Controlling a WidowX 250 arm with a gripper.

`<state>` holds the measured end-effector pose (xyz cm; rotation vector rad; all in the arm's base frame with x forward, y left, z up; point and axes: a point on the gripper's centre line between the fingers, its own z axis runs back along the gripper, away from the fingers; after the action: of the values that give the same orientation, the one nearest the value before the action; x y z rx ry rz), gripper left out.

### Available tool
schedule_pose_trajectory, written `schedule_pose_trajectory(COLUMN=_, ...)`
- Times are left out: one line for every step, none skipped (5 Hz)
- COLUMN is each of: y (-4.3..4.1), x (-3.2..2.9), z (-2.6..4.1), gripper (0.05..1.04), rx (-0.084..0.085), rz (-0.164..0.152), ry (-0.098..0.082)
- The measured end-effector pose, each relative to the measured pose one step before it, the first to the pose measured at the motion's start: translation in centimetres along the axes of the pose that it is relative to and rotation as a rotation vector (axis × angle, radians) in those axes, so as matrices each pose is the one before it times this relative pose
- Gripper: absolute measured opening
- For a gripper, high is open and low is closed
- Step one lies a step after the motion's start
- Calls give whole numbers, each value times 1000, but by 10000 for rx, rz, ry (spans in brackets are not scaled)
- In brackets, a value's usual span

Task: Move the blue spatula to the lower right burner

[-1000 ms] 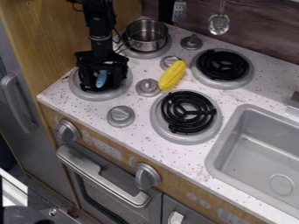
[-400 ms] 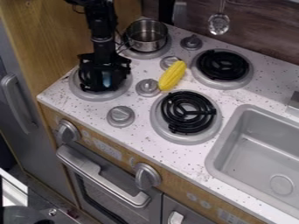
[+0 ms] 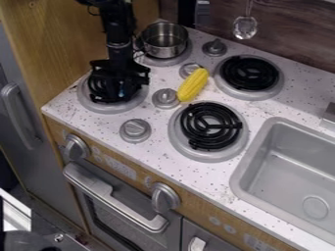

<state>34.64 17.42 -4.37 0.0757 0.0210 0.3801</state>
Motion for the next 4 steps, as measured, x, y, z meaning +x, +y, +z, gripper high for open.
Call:
schedule_pose_trajectory(y=-846, x=-541, z=357, gripper=284, rx=177, rz=-385, ry=-90)
schedule_pose_trajectory(y=-2673, x=-1175, z=3002, gripper=283, rx=192, rz=-586, ry=-651)
schedule_pose_trajectory(y=-3142, x=-1793, z=2310, gripper=282, rx=-290, rz=-630, ry=-520)
schedule_pose_trajectory(y=-2951, x=-2161, z=-387, gripper=282, rx=-233, rz=-740, ry=231)
